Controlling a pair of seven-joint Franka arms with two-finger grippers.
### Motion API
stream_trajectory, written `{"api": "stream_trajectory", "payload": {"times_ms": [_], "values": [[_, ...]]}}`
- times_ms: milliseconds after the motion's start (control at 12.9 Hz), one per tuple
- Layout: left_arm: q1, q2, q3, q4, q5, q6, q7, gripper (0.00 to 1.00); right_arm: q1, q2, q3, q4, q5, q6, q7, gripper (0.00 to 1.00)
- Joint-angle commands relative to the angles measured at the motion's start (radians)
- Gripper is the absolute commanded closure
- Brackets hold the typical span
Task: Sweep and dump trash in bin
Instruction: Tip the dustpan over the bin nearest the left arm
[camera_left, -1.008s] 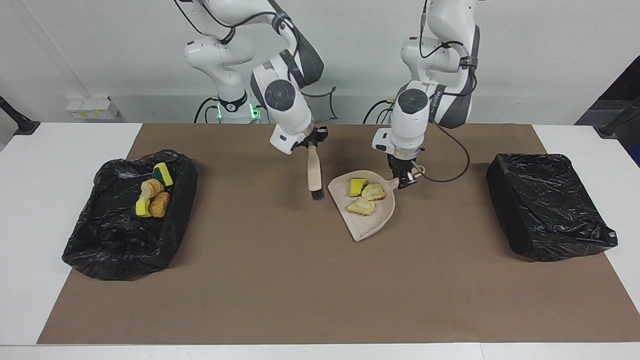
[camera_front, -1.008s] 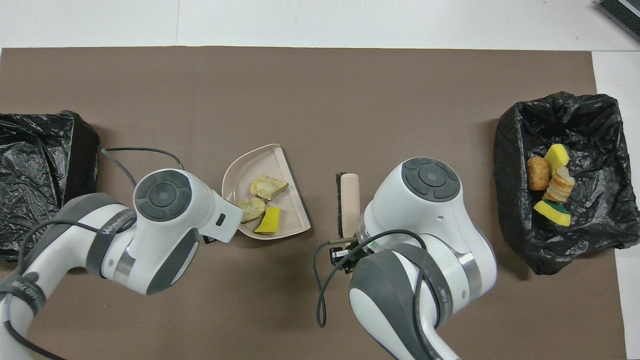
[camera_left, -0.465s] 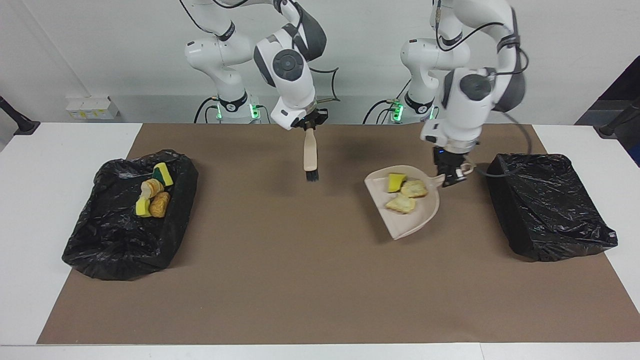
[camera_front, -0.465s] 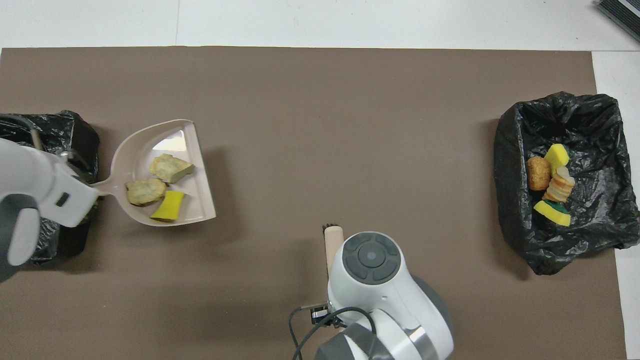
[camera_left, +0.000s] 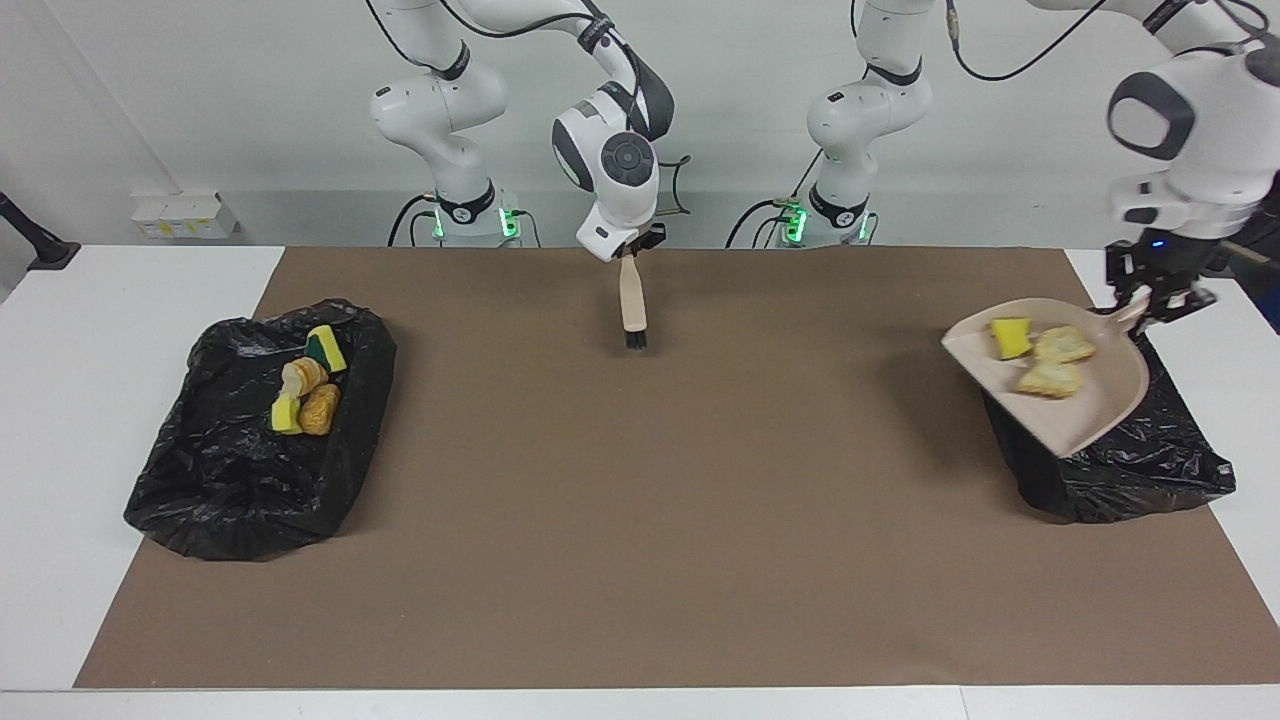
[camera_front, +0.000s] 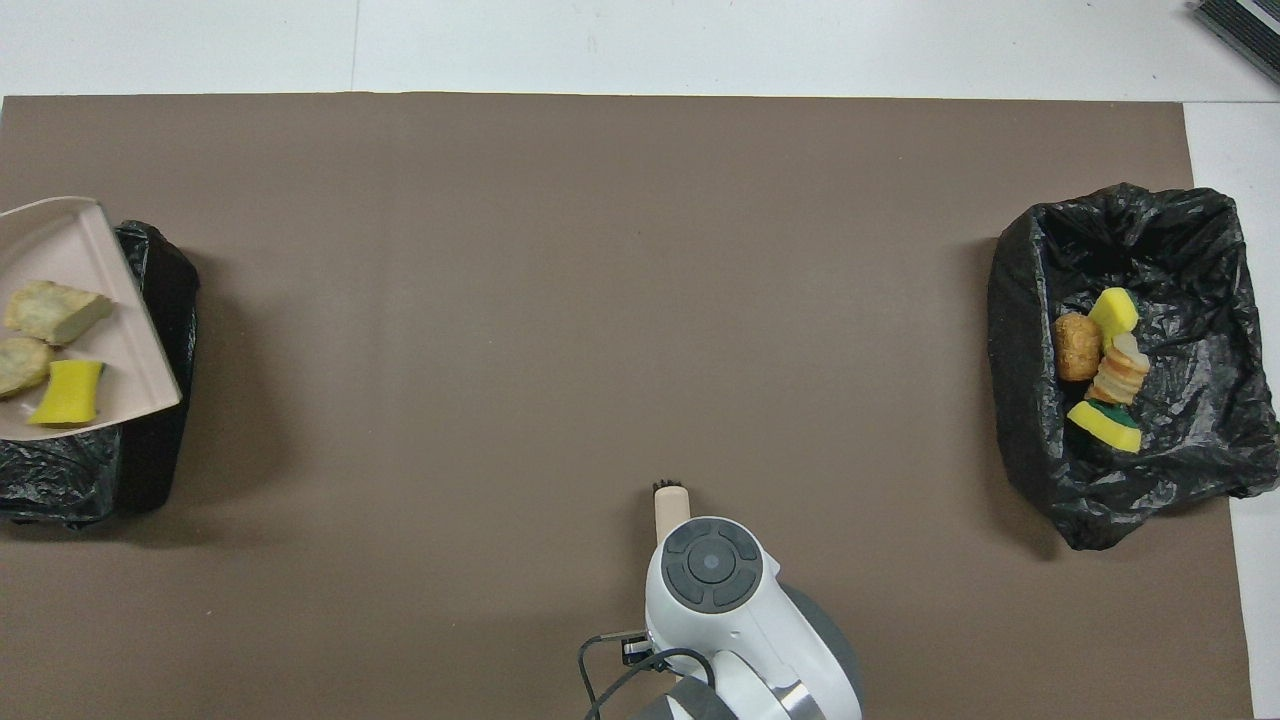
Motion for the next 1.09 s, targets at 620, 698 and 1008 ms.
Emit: {"api": "stream_trajectory", "payload": {"times_ms": [620, 698, 1008], "values": [[-0.028, 0.036, -0.006, 0.035, 0.719, 0.068, -0.193, 1.0, -0.008, 0.068, -0.001, 0.01, -0.017, 0.085, 0.009, 0.42], [-0.036, 0.026, -0.006, 0.026, 0.79, 0.046, -0.225, 1.0, -0.009, 0.08, -0.001, 0.034, -0.017, 0.081, 0.002, 0.09], [-0.077, 0.024, -0.011, 0.037, 1.014, -0.028, -0.27, 1.0, -0.067, 0.079, -0.011, 0.129, -0.027, 0.08, -0.004, 0.0]]}}
